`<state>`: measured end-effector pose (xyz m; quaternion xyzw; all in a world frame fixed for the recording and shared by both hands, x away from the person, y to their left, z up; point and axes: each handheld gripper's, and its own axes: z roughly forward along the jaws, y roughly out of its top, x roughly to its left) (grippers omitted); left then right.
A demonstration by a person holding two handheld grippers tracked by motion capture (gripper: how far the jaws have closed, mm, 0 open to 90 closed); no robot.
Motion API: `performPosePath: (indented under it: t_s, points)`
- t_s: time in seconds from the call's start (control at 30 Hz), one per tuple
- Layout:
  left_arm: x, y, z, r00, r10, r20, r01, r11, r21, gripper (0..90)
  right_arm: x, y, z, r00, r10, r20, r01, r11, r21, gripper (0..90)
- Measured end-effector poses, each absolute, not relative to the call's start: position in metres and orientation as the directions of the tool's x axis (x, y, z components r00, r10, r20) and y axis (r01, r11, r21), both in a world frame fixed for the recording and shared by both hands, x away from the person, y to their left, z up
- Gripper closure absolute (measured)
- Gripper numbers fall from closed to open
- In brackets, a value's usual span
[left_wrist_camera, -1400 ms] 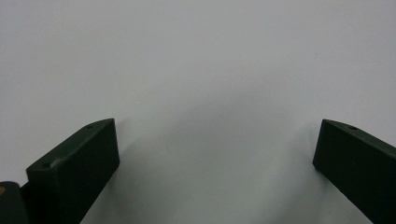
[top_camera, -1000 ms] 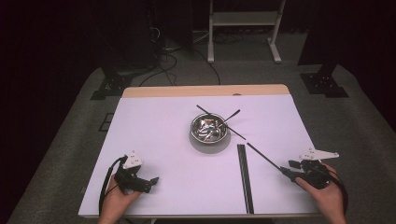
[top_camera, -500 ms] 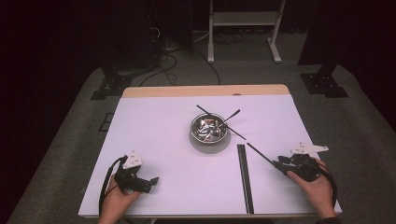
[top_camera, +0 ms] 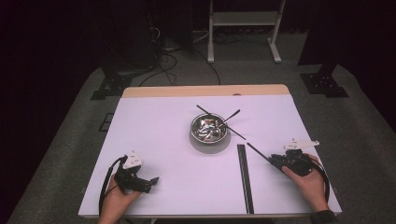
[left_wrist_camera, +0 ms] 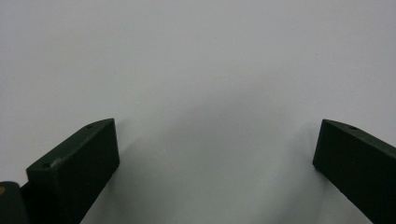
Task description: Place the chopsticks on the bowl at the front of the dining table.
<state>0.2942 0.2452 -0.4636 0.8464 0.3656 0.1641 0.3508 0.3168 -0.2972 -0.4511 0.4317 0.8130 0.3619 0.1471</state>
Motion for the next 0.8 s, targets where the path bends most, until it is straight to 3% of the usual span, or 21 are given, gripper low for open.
performPosePath:
  t_s: [0.8]
  points:
    - [0.2941, 0.2452, -0.4636, 0.679, 0.734, 0.022, 0.503, -0.487, 0.714, 0.0, 0.3158, -0.2953, -0.4548, -0.572, 0.817, 0.074, 0.614, 0.367, 0.699, 85.4]
